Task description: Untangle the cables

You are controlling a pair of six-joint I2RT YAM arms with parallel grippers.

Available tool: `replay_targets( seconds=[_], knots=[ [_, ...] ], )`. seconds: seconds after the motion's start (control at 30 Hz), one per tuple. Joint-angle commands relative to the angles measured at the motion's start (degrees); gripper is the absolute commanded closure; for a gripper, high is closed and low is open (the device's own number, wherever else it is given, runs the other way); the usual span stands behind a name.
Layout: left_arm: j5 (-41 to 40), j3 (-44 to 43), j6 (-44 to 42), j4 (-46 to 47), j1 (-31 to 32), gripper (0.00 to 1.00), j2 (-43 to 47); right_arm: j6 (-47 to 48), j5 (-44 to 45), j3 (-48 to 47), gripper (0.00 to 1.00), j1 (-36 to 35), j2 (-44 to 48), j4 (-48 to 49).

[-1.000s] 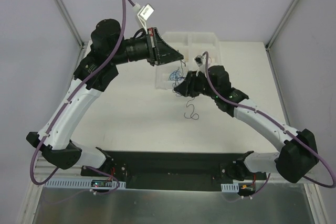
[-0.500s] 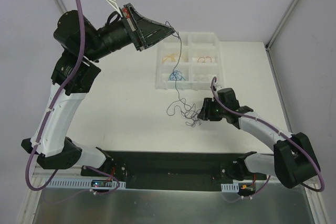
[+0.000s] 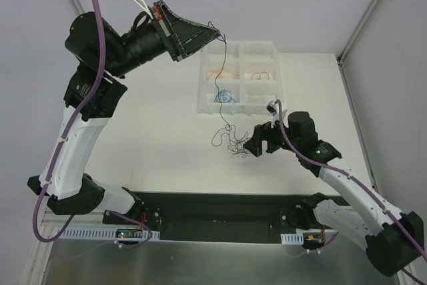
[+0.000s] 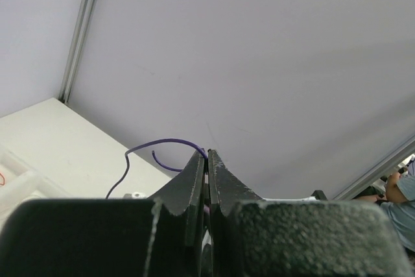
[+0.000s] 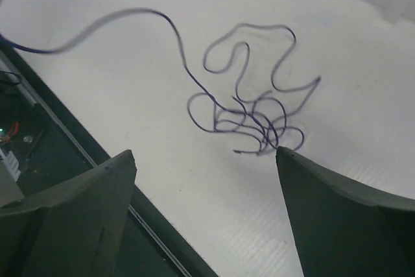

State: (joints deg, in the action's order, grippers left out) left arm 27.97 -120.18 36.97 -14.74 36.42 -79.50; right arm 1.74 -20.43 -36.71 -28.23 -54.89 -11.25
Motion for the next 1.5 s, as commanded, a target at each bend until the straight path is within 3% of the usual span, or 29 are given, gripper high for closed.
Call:
replay_targets(
  seconds=[0.0,0.23,0.4,0.5,0.63,0.7,0.77,0.83,1.03,1.23,1.47],
  knots=[
    [-0.28,-2.34,0.47,4.28,0.49,1.00,0.32,4.77,-3.13,-4.59,0.06,-2.79,5.50,8.59],
    [-0.98,-4.88,2.14,6.65,0.49,1.00,-0.12,6.17,-1.90,-14.70,0.01,-6.30,-7.05,7.56],
    [-1.60,-6.20,3.54,8.85,0.49,1.00,0.32,7.14,9.42,-16.46,0.02,-11.49,-14.17,10.01],
    [-1.60,-8.22,3.90,9.99,0.49,1.00,0.23,1.10,17.67,-19.53,0.12,-11.85,-20.67,8.96],
    [-2.56,-11.56,2.67,10.43,0.49,1.00,0.58,-3.58,24.37,-18.23,0.19,-11.67,-27.88,13.07],
    [-3.79,-12.70,0.40,10.52,0.49,1.00,1.45,-5.16,25.43,-17.52,0.28,-10.80,-31.22,13.44],
    [-6.07,-12.80,-3.11,10.44,0.49,1.00,3.38,-7.00,25.70,-17.08,0.45,-9.31,-33.25,11.52],
    [-9.93,-12.01,-7.50,10.17,0.49,1.00,5.93,-8.15,27.10,-14.98,0.53,-7.90,-32.74,7.74],
    [-22.50,-10.78,-20.16,7.98,0.49,1.00,12.00,-9.12,32.54,-3.65,0.56,-0.01,-21.59,4.75],
    [-27.61,-9.02,-26.07,6.57,0.49,1.00,13.50,-8.86,40.01,-0.64,0.50,8.53,-14.90,-4.30],
    [-29.99,-6.03,-27.47,4.46,0.49,1.00,13.15,-4.91,41.78,-2.92,0.43,11.09,-12.78,-7.47]
  ],
)
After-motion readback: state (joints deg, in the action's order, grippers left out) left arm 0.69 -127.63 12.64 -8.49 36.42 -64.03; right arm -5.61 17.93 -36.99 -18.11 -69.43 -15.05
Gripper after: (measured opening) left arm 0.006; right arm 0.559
